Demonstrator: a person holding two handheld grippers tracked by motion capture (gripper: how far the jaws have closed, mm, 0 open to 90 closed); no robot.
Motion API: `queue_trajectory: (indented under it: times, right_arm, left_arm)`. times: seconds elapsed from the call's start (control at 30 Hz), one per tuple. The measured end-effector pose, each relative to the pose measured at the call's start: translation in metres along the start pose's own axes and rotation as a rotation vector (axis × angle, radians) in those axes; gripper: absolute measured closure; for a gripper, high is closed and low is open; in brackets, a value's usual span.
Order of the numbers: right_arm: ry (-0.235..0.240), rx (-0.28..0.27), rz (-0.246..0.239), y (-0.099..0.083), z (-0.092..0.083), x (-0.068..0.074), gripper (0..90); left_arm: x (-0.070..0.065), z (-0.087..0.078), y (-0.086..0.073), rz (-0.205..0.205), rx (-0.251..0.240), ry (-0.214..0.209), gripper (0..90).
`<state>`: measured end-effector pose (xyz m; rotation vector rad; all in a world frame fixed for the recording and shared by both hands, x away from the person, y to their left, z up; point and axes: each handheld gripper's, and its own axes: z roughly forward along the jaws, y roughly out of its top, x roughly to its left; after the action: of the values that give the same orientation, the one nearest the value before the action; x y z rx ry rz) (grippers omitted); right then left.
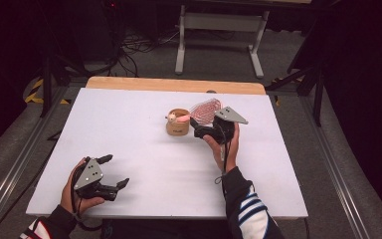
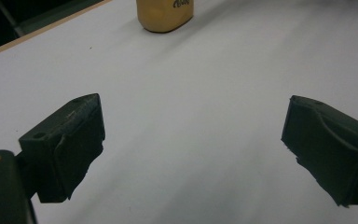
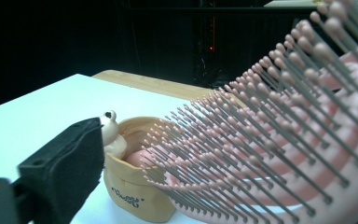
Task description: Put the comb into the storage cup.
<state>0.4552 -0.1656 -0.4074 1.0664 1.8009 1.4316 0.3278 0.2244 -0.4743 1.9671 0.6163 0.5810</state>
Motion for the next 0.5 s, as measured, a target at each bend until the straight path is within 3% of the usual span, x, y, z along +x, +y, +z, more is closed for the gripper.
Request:
queue_trajectory:
  times: [0.5]
  right_arm:
    - [-0.03,-0.037,-0.051,0.001,-0.012,0.001,2.9]
  left_arm:
    - [0.0,-0.001,0.0,0.003,-0.001,0.001,6.9]
